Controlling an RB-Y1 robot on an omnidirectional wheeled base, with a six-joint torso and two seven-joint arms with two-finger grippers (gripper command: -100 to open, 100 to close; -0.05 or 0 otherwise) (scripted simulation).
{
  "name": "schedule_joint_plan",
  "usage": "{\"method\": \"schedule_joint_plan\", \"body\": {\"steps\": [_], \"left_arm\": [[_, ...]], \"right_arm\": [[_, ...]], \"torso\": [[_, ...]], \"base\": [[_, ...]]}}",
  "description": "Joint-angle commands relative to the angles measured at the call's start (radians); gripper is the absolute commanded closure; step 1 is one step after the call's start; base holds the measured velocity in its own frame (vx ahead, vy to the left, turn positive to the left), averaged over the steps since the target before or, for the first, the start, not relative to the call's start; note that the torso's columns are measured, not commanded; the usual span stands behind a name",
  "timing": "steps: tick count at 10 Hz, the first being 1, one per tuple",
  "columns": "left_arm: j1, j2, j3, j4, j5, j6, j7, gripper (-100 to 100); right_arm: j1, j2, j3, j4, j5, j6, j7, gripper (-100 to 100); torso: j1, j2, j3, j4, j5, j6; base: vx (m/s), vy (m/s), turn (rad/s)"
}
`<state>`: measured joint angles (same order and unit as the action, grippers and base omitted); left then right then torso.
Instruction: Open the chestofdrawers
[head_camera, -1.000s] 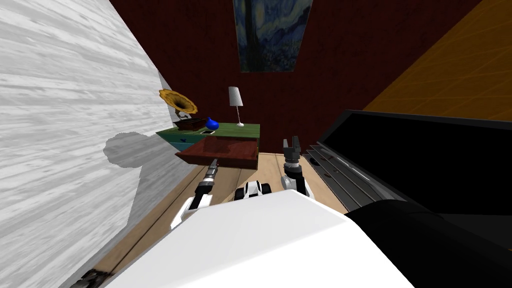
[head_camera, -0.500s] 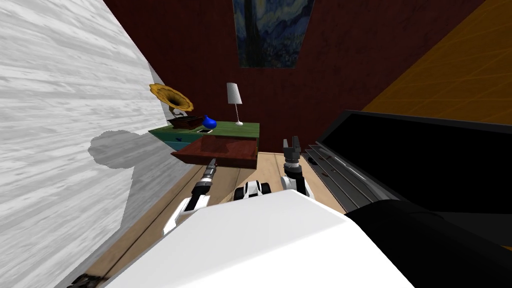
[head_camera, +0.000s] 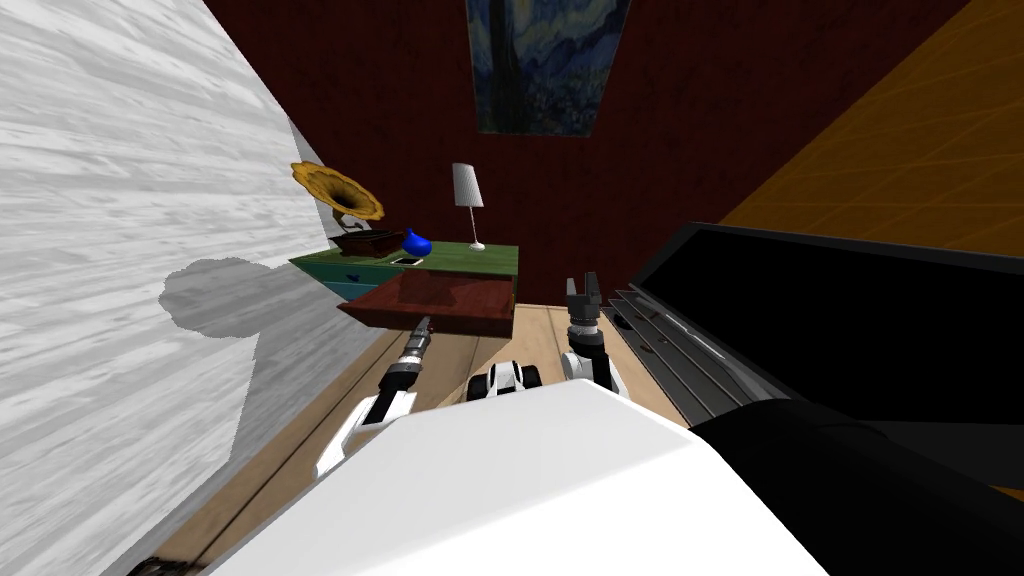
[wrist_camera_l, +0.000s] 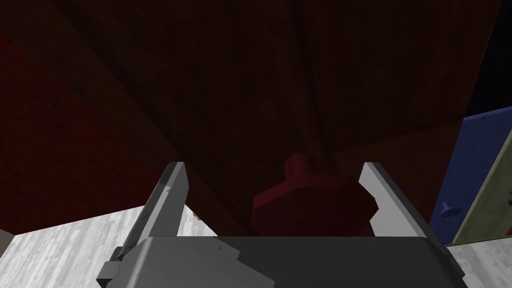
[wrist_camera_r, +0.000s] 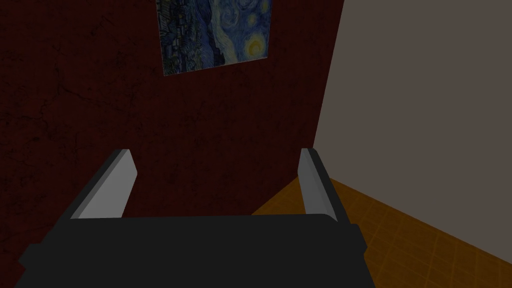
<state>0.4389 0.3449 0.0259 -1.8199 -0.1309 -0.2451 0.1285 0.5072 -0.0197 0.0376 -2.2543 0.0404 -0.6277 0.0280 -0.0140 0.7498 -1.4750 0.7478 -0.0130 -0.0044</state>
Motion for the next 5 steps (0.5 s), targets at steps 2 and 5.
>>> {"method": "schedule_joint_plan", "body": {"steps": [2,5], "left_arm": [[0.004,-0.001,-0.004,0.009,0.000,-0.002,0.001,0],[0.007,-0.002,-0.007,0.017,0.001,-0.006,0.003,0]], "right_arm": [[0.000,0.000,0.000,0.000,0.000,0.000,0.000,0],[0.000,0.000,0.000,0.000,0.000,0.000,0.000,0]], "torso": [[0.001,-0.006,-0.002,-0.005,0.003,0.003],[0.003,-0.009,-0.003,-0.008,0.005,0.004]], "base": [[0.002,0.010,-0.007],[0.001,0.010,-0.005]]}}
